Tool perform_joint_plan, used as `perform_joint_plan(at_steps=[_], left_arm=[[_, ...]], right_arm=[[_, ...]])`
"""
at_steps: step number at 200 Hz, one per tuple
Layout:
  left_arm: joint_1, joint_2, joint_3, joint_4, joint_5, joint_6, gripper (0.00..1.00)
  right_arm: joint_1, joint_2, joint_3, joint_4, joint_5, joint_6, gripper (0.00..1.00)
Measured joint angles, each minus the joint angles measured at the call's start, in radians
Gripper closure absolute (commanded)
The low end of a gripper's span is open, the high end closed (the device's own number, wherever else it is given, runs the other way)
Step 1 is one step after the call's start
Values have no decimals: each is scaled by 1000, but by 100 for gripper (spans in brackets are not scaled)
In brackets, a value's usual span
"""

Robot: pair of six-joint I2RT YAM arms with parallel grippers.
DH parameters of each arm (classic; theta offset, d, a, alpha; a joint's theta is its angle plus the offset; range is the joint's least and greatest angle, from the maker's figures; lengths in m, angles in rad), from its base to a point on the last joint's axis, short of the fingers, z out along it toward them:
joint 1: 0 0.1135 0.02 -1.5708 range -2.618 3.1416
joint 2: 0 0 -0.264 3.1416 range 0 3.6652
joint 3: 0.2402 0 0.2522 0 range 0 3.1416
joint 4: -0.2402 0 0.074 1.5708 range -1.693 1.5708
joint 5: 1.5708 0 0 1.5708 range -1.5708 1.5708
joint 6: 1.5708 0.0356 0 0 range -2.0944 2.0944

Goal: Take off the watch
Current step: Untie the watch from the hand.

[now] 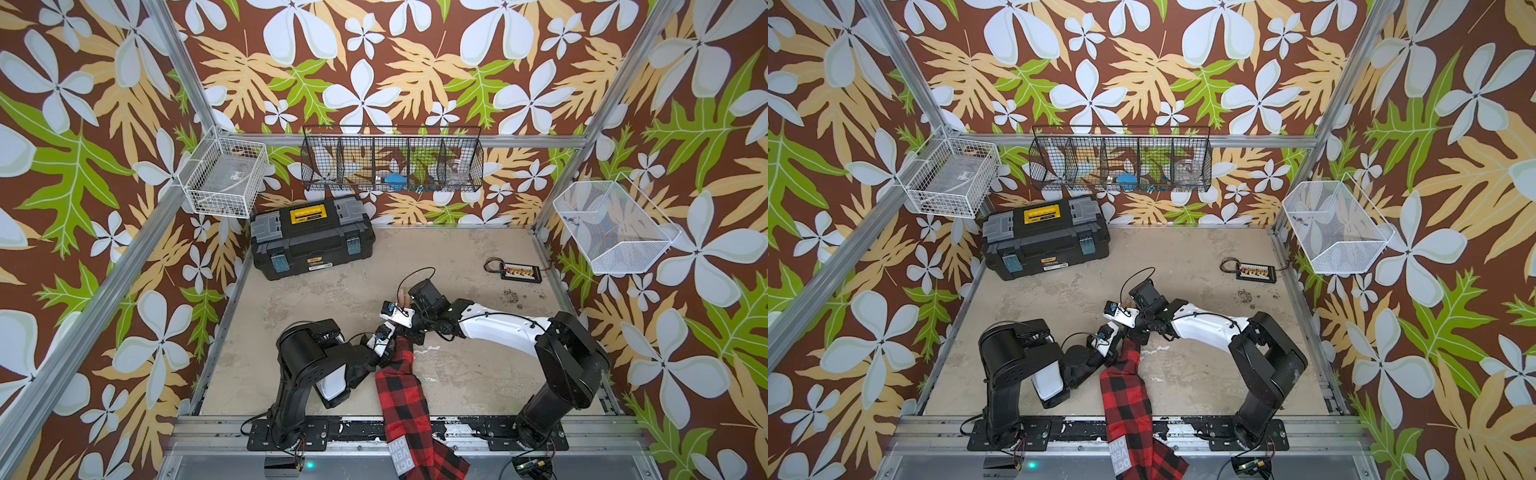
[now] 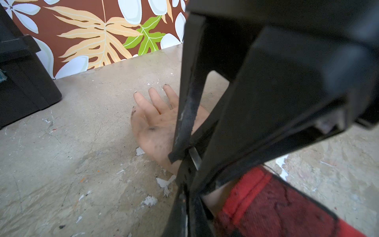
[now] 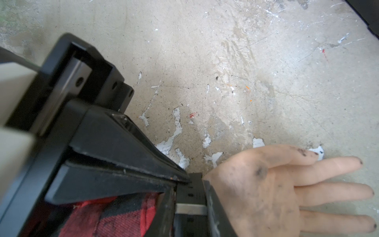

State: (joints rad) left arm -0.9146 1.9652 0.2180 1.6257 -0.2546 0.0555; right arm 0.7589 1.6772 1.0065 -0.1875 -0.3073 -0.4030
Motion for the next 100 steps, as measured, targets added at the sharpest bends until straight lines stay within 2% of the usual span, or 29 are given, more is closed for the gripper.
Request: perform_joint_plan(at_steps=[100], left_arm=[[3, -6, -18, 27, -40, -85, 100]], right_arm=[[-29, -77, -59, 36, -16, 10, 83]])
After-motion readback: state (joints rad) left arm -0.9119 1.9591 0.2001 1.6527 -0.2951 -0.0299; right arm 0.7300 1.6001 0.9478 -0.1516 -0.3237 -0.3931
